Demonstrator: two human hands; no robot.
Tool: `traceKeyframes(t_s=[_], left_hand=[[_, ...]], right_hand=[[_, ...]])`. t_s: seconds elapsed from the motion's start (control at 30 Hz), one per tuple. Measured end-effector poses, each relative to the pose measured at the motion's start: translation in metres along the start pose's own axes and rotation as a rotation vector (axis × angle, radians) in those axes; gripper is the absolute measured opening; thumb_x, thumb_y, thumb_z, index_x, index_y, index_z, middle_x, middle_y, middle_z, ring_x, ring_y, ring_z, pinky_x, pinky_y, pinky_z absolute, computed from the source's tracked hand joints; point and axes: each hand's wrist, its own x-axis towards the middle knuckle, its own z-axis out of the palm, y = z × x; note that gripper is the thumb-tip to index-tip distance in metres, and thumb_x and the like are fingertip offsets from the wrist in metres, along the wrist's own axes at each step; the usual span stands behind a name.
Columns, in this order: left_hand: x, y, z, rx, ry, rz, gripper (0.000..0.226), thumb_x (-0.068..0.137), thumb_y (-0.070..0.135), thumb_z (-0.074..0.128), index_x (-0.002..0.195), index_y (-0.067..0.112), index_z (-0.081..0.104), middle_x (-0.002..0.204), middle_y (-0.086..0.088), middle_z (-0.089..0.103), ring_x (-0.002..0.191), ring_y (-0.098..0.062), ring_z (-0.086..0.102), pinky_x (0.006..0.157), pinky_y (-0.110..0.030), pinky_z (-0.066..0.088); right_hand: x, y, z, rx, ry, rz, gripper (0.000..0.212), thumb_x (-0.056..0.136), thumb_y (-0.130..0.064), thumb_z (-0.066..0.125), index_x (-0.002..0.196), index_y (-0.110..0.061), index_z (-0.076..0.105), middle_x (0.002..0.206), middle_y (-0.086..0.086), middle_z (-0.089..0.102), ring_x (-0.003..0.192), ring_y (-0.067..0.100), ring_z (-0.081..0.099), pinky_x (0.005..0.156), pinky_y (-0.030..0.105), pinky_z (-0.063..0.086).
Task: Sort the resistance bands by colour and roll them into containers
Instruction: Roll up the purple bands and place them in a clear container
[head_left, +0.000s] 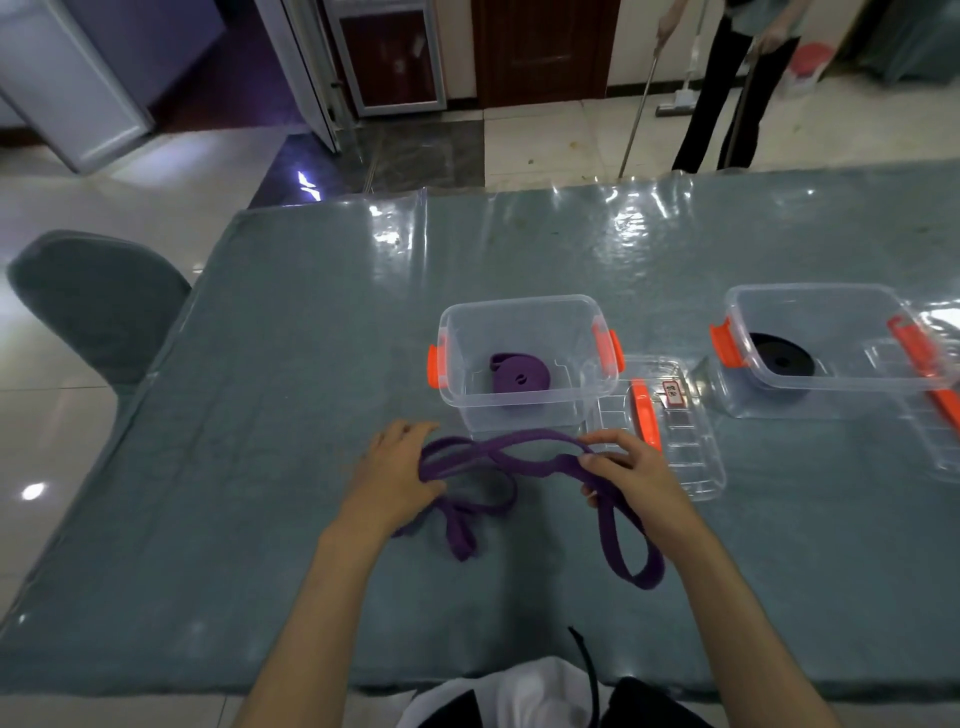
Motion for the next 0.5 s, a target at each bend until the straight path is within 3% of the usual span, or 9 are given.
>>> traceKeyframes(t_s=[0.1,0.2,0.27,0.33,0.4,0.5], left_hand=[[-0.005,0.034,0.007,-0.193,-0.059,0.299,0.083,0.082,0.031,0.083,0.154,0.034,0.042,0.153,0.009,0.042,0.141,-0.015,0.043,0.119,-0.032,0.036],[-0.008,0.063,0.016,-0.209,-0.150,0.439,0.081,0.085,0.034,0.081,0.154,0.042,0.038,0.154,0.018,0.044,0.141,-0.004,0.042,0.118,-0.026,0.036],[-0.009,0.074,0.020,-0.257,-0.194,0.452,0.076,0.085,0.032,0.081,0.148,0.045,0.040,0.144,0.018,0.056,0.133,-0.005,0.052,0.110,-0.029,0.046],[-0.009,0.077,0.018,-0.327,-0.206,0.418,0.062,0.088,0.027,0.078,0.139,0.042,0.046,0.123,0.016,0.069,0.112,-0.006,0.065,0.096,-0.033,0.055],[-0.006,0.075,0.014,-0.341,-0.208,0.420,0.043,0.088,0.020,0.073,0.127,0.032,0.059,0.107,0.013,0.074,0.098,-0.005,0.069,0.088,-0.039,0.057],[-0.002,0.072,0.011,-0.340,-0.225,0.446,0.023,0.087,0.014,0.070,0.108,0.025,0.071,0.098,0.012,0.075,0.092,-0.006,0.070,0.085,-0.041,0.057]], right_hand=[[-0.002,-0.006,0.011,-0.072,-0.106,0.021,0.022,0.093,-0.009,0.076,0.112,-0.012,0.066,0.093,0.018,0.078,0.074,0.031,0.070,0.074,0.045,0.062],[-0.006,-0.011,0.024,-0.128,-0.231,0.003,0.026,0.092,-0.010,0.077,0.112,-0.013,0.062,0.089,0.014,0.079,0.072,0.028,0.071,0.069,0.041,0.061],[-0.007,-0.014,0.028,-0.100,-0.272,-0.021,0.028,0.090,-0.011,0.079,0.112,-0.015,0.061,0.089,0.014,0.078,0.073,0.029,0.072,0.067,0.040,0.060],[-0.008,-0.018,0.026,-0.073,-0.284,-0.029,0.030,0.091,-0.013,0.079,0.115,-0.017,0.061,0.091,0.012,0.076,0.078,0.027,0.073,0.070,0.037,0.059],[-0.009,-0.022,0.021,-0.077,-0.311,-0.031,0.031,0.094,-0.019,0.075,0.122,-0.023,0.060,0.097,0.011,0.076,0.087,0.025,0.073,0.077,0.036,0.058],[-0.009,-0.026,0.013,-0.099,-0.362,-0.026,0.035,0.097,-0.028,0.071,0.130,-0.031,0.060,0.111,0.012,0.076,0.105,0.031,0.073,0.092,0.043,0.058]])
